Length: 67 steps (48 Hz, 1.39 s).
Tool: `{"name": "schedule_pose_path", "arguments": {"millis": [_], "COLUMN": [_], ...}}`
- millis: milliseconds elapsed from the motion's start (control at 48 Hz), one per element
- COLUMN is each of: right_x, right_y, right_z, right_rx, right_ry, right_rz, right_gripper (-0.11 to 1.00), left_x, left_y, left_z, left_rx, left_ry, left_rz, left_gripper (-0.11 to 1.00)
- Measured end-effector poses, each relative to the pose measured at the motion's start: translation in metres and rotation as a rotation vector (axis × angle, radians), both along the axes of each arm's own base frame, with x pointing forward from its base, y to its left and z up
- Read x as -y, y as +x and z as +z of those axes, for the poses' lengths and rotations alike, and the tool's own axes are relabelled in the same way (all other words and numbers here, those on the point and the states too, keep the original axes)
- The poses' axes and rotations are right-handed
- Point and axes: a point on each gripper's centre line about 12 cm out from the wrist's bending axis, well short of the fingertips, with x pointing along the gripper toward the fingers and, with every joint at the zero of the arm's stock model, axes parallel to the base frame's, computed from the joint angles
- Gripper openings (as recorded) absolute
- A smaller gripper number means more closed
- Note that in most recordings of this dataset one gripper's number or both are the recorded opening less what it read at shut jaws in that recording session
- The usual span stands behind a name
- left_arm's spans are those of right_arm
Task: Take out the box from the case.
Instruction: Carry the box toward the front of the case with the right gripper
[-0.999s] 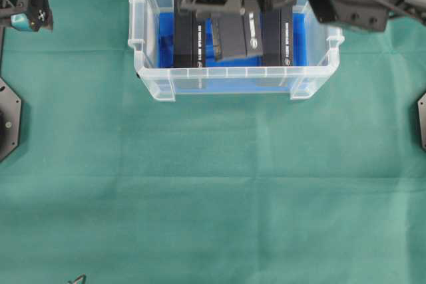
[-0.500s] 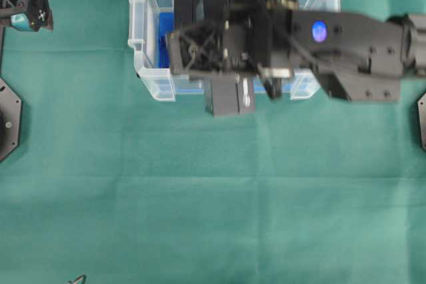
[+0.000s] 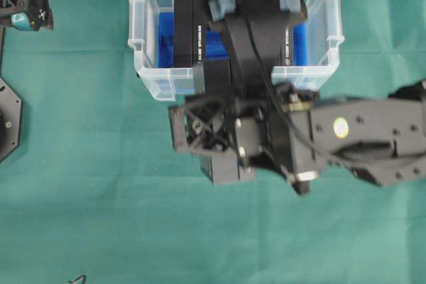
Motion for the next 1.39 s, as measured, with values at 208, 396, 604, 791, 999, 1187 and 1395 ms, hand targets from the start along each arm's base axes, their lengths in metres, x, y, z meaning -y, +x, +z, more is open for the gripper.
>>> {"name": "schedule_pose_path", "arguments": {"millis": [208, 396, 604, 791, 999, 1187, 1395], "right_x": [-0.018, -0.02, -0.021, -0.022, -0.023, -0.026, -0.029], "right_y": [-0.003, -0.003, -0.001, 0.003, 0.002, 0.002, 0.005], "right_z": [0.0, 0.0, -0.005, -0.011, -0.02, -0.047, -0.089], "right_rx": [0.015, 0.015, 0.004, -0.01, -0.036, -0.091, -0.102], "right_ry": [0.015, 0.017, 0.014, 0.011, 0.015, 0.031, 0.059], "right_rz": [-0.005, -0.003, -0.003, -0.001, -0.006, 0.007, 0.012], "right_gripper": [0.68, 0.68, 0.68, 0.68, 0.68, 0.68, 0.68], "left_x": [0.0, 0.0, 0.0, 0.0, 0.0, 0.0, 0.0], "left_y": [0.0, 0.0, 0.0, 0.0, 0.0, 0.0, 0.0], "left_z": [0.0, -0.001, -0.001, 0.0, -0.001, 0.0, -0.001], "left_rx": [0.0, -0.001, -0.001, 0.0, -0.001, 0.0, -0.001], "left_ry": [0.0, -0.001, -0.001, 0.0, -0.001, 0.0, -0.001], "left_rz": [0.001, 0.0, 0.001, 0.001, 0.002, 0.002, 0.0], "left_gripper": [0.93, 0.93, 0.93, 0.93, 0.93, 0.93, 0.93]}}
